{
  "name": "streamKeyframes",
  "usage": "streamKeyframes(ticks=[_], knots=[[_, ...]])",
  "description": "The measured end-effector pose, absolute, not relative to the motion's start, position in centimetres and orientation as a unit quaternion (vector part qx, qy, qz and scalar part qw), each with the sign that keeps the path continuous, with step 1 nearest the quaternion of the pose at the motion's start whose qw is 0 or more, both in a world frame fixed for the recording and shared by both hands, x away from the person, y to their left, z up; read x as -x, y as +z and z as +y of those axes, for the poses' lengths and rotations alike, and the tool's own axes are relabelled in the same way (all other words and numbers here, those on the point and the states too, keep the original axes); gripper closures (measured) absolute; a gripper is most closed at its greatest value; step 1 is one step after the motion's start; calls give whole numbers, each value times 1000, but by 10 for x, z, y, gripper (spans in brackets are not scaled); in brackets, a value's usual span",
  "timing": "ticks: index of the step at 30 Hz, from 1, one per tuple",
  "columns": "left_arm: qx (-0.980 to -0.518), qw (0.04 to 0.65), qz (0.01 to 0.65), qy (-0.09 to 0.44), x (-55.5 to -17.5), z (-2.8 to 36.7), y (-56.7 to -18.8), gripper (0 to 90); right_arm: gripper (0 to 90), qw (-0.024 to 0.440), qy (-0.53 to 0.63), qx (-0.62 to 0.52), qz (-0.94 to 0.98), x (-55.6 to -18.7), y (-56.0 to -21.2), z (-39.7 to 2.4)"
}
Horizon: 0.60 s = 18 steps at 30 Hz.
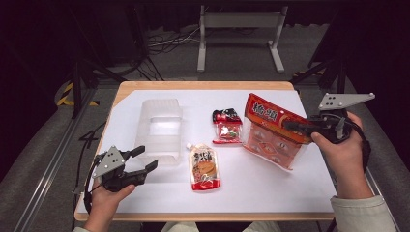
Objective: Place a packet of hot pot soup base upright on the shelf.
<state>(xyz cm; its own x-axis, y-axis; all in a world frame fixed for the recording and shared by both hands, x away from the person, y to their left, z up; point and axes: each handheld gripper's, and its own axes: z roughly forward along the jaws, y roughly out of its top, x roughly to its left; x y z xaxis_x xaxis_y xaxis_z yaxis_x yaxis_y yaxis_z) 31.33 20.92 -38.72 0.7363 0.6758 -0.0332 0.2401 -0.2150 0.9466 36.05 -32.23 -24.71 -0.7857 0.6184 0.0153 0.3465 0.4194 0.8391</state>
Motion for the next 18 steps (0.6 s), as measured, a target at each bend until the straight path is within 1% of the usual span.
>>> streamKeyframes(ticks=[1,5,6,8,15,18], knots=[[-754,546,303,203,-314,208,-387,333,900,149,454,-290,829,-361,-246,-322],[-759,550,291,191,-316,204,-384,327,900,140,463,-281,829,-361,-243,-319],[-764,548,287,183,-317,203,-384,327,900,138,466,-278,829,-361,-241,-317],[-770,552,280,151,-320,201,-384,330,900,136,468,-272,829,-361,-238,-314],[-768,566,268,132,-325,193,-383,346,900,137,473,-254,833,-361,-226,-299],[-761,579,269,110,-328,190,-383,352,900,141,474,-246,833,-359,-221,-292]])
